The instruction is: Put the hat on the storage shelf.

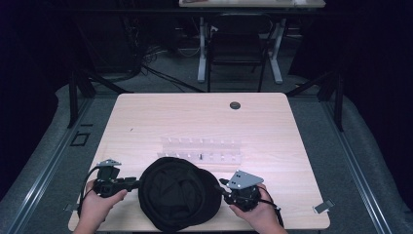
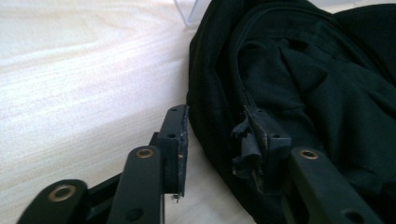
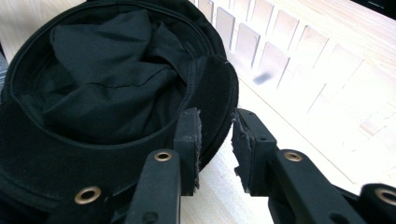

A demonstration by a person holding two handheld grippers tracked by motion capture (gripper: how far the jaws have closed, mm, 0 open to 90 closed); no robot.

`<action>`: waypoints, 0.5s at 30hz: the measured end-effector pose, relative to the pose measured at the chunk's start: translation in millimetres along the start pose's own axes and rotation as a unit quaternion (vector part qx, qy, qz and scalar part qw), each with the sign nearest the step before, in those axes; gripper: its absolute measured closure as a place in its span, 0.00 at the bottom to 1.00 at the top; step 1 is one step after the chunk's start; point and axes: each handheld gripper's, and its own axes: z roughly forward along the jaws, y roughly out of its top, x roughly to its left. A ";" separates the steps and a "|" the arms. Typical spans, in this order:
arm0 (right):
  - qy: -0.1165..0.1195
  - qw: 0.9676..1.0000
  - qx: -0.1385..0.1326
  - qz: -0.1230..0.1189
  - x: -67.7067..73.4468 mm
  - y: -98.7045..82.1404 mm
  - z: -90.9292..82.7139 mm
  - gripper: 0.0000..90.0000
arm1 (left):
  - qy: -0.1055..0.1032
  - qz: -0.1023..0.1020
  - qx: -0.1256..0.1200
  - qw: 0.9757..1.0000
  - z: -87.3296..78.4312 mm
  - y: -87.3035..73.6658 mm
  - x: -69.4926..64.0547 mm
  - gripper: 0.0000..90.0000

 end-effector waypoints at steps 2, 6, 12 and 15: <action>0.004 1.000 0.000 -0.001 0.2 0.4 -1.6 0.80 | -0.002 -0.008 0.015 1.000 -1.7 7.3 1.9 0.67; 0.013 1.000 -0.001 0.005 0.3 0.9 -4.0 0.84 | -0.002 -0.030 0.042 0.999 -3.5 19.8 4.8 0.66; 0.020 1.000 0.005 0.004 1.5 -0.5 -2.8 0.84 | 0.003 -0.034 0.079 0.996 -1.3 29.4 5.7 0.67; 0.021 1.000 0.007 0.002 2.7 -0.9 -1.7 0.84 | 0.006 -0.041 0.093 0.995 1.4 31.4 7.4 0.67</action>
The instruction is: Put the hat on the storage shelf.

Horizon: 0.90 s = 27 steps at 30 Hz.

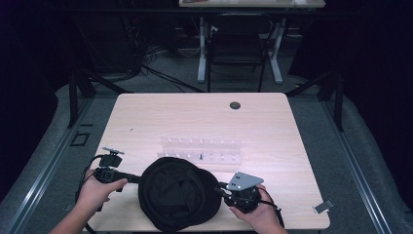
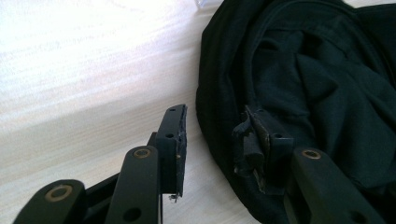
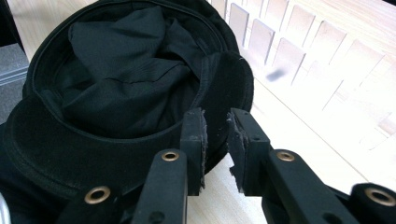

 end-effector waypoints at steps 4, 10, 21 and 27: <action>0.001 1.000 0.002 0.001 0.2 -1.2 0.9 0.84 | -0.005 -0.025 0.018 0.999 4.9 0.7 2.0 0.66; 0.005 1.000 0.002 0.001 1.0 -1.4 1.8 0.85 | -0.017 -0.038 0.034 0.999 8.4 0.3 3.5 0.65; 0.009 1.000 0.010 -0.002 2.7 -3.4 5.7 0.88 | -0.039 -0.063 0.056 0.996 18.2 -5.5 5.0 0.72; 0.011 1.000 0.011 0.001 1.3 -3.6 5.7 0.89 | -0.038 -0.081 0.061 0.994 20.0 -5.4 3.3 0.75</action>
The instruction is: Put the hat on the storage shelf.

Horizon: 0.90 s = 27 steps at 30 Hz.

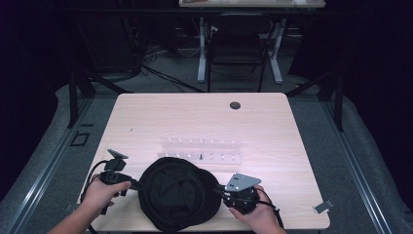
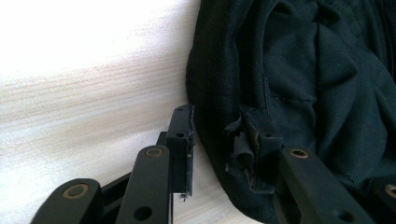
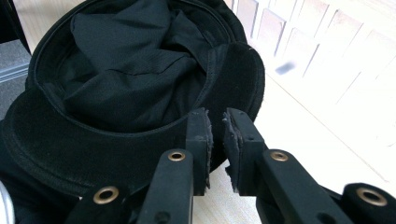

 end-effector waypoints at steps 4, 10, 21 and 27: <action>0.001 1.000 -0.001 0.001 -0.5 -0.6 0.2 0.89 | 0.002 -0.006 -0.001 1.000 3.2 -0.3 1.1 0.76; 0.002 1.000 -0.004 0.003 -1.0 -1.3 0.7 0.89 | 0.004 -0.016 -0.007 1.000 8.7 -2.1 2.5 0.77; 0.002 1.000 -0.006 0.006 -0.7 -1.9 1.3 0.89 | -0.018 -0.030 -0.005 0.999 10.3 -1.9 2.8 0.89; 0.002 1.000 -0.005 0.006 -1.1 -2.3 1.5 0.89 | -0.022 -0.026 0.008 0.999 7.6 0.8 0.6 0.95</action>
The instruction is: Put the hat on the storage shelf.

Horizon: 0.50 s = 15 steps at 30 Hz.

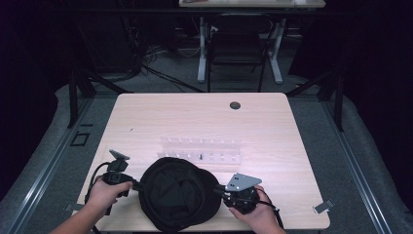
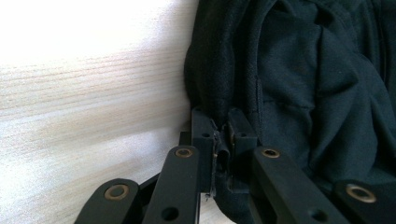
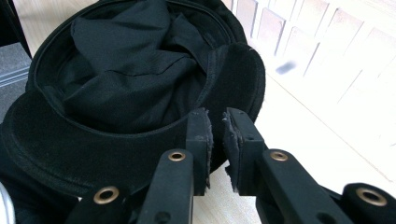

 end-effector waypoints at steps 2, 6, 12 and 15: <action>-0.001 1.000 0.000 0.000 -0.1 -0.2 0.0 0.89 | -0.003 0.000 0.003 1.000 -1.3 0.2 -0.1 0.96; -0.001 1.000 -0.001 -0.001 -0.4 -0.5 0.2 0.88 | -0.007 -0.001 0.003 1.000 -4.8 -0.9 -0.5 0.97; -0.003 1.000 0.003 0.000 -0.6 -1.0 0.3 0.88 | -0.017 0.004 0.003 1.000 -14.2 -3.3 -2.6 0.98; -0.004 1.000 0.006 -0.002 -0.9 -1.1 0.3 0.88 | -0.025 0.003 -0.003 1.000 -19.8 -4.3 -3.7 0.98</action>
